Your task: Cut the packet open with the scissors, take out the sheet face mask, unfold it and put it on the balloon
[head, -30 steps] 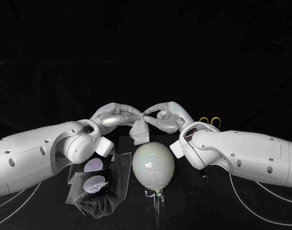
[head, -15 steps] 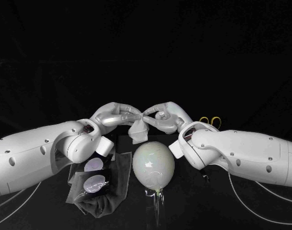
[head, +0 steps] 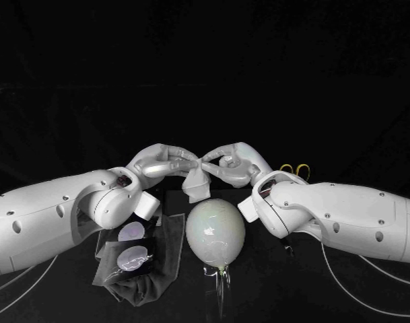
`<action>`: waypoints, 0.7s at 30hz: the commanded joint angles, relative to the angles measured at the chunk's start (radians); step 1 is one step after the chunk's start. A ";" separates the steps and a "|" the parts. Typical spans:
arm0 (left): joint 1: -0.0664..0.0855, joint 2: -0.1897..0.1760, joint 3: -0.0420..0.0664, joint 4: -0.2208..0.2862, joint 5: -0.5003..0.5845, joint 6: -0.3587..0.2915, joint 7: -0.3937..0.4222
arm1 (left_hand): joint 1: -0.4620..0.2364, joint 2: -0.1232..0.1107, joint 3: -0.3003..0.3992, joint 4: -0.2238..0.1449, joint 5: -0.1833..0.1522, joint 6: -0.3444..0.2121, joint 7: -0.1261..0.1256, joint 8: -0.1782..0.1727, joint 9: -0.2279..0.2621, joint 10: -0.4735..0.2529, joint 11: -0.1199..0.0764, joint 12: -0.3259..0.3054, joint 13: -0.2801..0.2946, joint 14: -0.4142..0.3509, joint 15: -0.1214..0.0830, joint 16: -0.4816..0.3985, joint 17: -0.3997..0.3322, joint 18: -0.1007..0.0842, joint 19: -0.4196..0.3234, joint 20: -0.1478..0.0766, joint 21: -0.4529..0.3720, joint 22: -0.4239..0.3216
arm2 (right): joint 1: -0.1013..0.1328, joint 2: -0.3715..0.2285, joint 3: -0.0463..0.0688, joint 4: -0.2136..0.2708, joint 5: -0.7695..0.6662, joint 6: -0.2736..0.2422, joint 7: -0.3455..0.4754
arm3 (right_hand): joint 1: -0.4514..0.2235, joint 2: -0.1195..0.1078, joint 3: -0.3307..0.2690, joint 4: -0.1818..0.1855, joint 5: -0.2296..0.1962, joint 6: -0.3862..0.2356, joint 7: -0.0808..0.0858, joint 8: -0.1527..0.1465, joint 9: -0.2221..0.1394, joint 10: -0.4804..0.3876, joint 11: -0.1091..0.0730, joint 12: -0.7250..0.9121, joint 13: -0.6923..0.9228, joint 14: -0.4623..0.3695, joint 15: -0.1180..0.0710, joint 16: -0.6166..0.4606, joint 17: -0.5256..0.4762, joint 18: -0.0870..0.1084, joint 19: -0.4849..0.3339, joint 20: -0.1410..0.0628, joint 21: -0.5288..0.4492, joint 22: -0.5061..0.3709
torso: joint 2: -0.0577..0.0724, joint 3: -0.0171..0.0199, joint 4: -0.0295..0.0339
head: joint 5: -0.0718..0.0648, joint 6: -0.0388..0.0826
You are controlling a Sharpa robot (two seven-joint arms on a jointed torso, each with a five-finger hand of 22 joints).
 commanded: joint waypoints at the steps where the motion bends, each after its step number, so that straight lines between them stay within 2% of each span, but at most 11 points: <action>1: 0.001 0.001 0.001 0.003 -0.003 0.020 0.012 | -0.002 0.009 0.005 0.000 0.003 0.007 -0.001 0.006 0.273 -0.004 -0.003 0.002 -0.001 -0.002 -0.005 0.006 -0.001 -0.012 -0.009 -0.002 0.001 -0.001 | 0.000 0.001 0.001 0.000 -0.010 -0.024 0.016 | 0.026 0.013 0.007 -0.019 0.005 0.033 -0.015 0.032 0.018 0.009 -0.020 0.009 0.025 0.102 -0.016 0.008 0.255 -0.014 0.107 -0.018 0.003 0.263 | 0.000 0.0001 0.0008 | -0.001 0.000; 10: 0.001 0.000 0.001 0.004 -0.004 0.021 0.011 | -0.002 0.009 0.005 0.000 0.003 0.007 0.000 0.006 0.274 -0.004 -0.003 0.002 -0.001 -0.002 -0.005 0.007 -0.001 -0.012 -0.009 -0.002 0.001 -0.001 | 0.000 -0.002 0.001 -0.002 -0.040 -0.066 0.001 | 0.025 0.037 0.038 -0.030 0.005 0.041 -0.025 0.071 0.039 0.042 -0.031 0.048 0.050 0.104 -0.028 0.014 0.263 -0.014 0.107 -0.033 0.003 0.263 | 0.000 -0.0005 0.0011 | -0.002 0.001; 15: 0.001 -0.004 0.001 0.005 -0.004 0.010 0.007 | -0.002 0.009 0.007 0.001 0.003 0.005 0.000 0.009 0.276 -0.003 -0.003 0.002 0.000 -0.001 -0.006 0.009 -0.001 -0.011 -0.007 -0.002 0.003 0.000 | 0.000 -0.009 0.001 0.000 -0.047 -0.070 -0.003 | 0.022 0.039 0.044 -0.032 0.004 0.037 -0.026 0.076 0.043 0.041 -0.032 0.044 0.048 0.104 -0.029 0.014 0.263 -0.014 0.107 -0.035 0.003 0.263 | 0.000 -0.0004 0.0006 | -0.002 0.000; 20: 0.001 -0.008 0.001 0.004 -0.003 -0.003 0.001 | -0.002 0.011 0.014 0.003 0.003 -0.007 0.004 0.020 0.287 -0.002 -0.003 0.002 -0.001 0.012 -0.009 0.022 -0.001 -0.001 0.009 -0.007 0.018 0.007 | 0.000 -0.018 0.001 0.002 -0.053 -0.065 -0.006 | 0.019 0.037 0.048 -0.034 0.004 0.033 -0.026 0.080 0.045 0.039 -0.032 0.039 0.045 0.104 -0.030 0.012 0.261 -0.014 0.107 -0.036 0.003 0.263 | 0.000 0.0001 0.0007 | -0.001 -0.001; 21: 0.001 -0.008 0.001 0.004 -0.002 -0.004 0.000 | -0.002 0.012 0.014 0.004 0.003 -0.011 0.005 0.024 0.291 -0.002 -0.003 0.002 -0.001 0.025 -0.012 0.029 -0.001 0.007 0.021 -0.009 0.028 0.011 | 0.000 -0.020 0.001 0.002 -0.054 -0.063 -0.007 | 0.019 0.037 0.048 -0.034 0.004 0.033 -0.026 0.080 0.045 0.039 -0.032 0.039 0.045 0.104 -0.030 0.012 0.261 -0.014 0.107 -0.036 0.003 0.263 | 0.000 0.0001 0.0004 | -0.002 -0.001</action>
